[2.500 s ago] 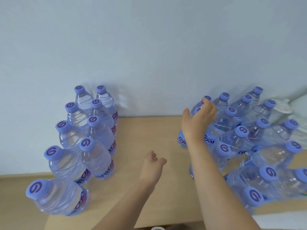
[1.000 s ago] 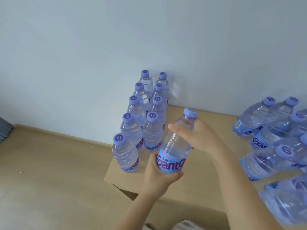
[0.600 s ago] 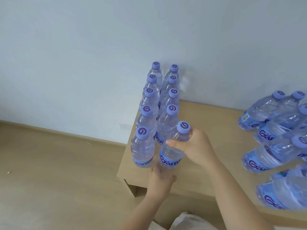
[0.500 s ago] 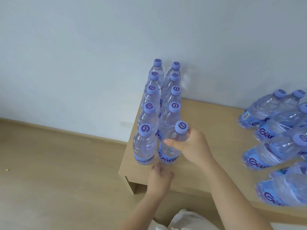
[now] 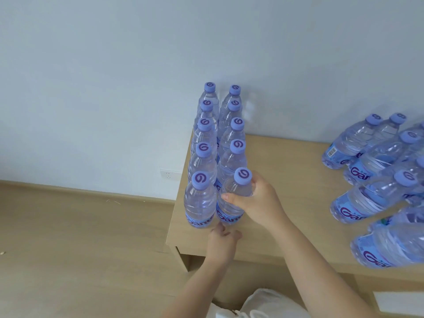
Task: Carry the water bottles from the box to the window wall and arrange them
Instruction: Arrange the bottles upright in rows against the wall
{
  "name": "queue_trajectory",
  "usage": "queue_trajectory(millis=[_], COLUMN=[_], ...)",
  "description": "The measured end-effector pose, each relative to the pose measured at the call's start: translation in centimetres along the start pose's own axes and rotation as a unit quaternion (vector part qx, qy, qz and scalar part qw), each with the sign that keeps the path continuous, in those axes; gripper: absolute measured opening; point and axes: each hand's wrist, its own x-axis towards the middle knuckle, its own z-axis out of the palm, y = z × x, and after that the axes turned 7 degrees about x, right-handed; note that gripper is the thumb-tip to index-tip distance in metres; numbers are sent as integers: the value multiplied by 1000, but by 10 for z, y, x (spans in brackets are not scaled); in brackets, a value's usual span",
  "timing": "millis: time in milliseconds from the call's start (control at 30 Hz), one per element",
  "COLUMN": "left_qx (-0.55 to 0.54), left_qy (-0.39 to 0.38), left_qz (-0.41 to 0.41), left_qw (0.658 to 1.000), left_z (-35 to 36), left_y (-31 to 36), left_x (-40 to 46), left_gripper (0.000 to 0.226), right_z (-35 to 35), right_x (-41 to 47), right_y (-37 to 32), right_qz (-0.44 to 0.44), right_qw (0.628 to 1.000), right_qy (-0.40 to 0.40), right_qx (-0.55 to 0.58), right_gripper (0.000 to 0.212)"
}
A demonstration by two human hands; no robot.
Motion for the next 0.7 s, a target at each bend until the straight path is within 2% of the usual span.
queue_trajectory(millis=[100,200,300,400,533,633,700], left_qx=[6,34,70,106,162,187,202], left_qy=[-9,-13,-29,-91,-143,-182,-213], left_qz=[-15,-29,-35,-10,49,66,72], left_qw=[1000,999,997,990,975,963,953], left_z=[2,8,23,50,103,146,172], left_y=[-2,0,0,9,28,39,41], left_x=[0,-7,-12,-17,-18,-22,-23], left_gripper=[23,45,57,58,37,60,68], right_z=[1,0,-10,-37,-103,-158,-189], right_x=[-2,-6,-14,-30,-49,-66,-79], right_y=[7,13,17,21,20,17,16], right_qz=[25,30,25,21,6,-3,-25], right_qw=[1000,999,998,999,996,984,967], right_qy=[-6,-16,-17,11,91,177,252], right_qx=[7,32,49,33,11,16,19], right_gripper=[54,66,71,60,26,14,13])
